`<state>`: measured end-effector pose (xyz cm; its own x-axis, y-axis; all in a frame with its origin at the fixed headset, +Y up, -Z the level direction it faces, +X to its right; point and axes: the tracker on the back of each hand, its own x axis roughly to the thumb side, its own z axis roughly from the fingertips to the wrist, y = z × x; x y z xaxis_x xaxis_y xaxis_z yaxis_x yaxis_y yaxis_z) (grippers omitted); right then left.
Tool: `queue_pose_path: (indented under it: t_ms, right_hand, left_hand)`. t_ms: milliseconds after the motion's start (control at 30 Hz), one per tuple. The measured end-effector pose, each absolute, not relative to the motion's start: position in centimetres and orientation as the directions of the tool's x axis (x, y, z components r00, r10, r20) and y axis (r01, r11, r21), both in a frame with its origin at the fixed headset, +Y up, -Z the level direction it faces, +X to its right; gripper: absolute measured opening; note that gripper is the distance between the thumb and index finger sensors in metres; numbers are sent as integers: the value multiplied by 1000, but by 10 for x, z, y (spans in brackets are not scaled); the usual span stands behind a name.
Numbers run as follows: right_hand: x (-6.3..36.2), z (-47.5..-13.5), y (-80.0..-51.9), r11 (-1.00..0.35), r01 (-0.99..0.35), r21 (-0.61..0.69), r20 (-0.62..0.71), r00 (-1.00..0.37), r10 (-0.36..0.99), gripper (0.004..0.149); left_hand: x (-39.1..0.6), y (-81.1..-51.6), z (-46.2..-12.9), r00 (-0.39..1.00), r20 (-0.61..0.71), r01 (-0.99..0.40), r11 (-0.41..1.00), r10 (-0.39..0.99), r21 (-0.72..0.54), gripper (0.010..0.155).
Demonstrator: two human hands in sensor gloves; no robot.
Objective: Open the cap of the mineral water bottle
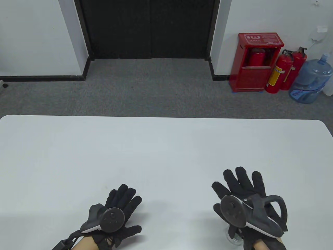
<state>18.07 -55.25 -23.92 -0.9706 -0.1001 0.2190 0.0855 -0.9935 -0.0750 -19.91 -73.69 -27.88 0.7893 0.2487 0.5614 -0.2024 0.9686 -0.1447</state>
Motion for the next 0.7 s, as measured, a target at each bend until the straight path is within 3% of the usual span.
queue_pose_path:
  t_ms: [233, 433, 700]
  right_hand:
    - [217, -250, -591, -999, 31, 24, 175, -984, -26, 62]
    - [225, -250, -600, -970, -75, -232, 323, -946, -4, 47]
    - [213, -255, -589, -955, -114, -274, 380, -925, 1, 43]
  left_hand:
    - [-199, -738, -279, 792, 559, -195, 969, 248, -154, 93]
    - [-199, -738, -279, 793, 557, -194, 969, 247, -153, 93]
    - [-196, -737, -282, 780, 546, -235, 951, 307, -199, 94]
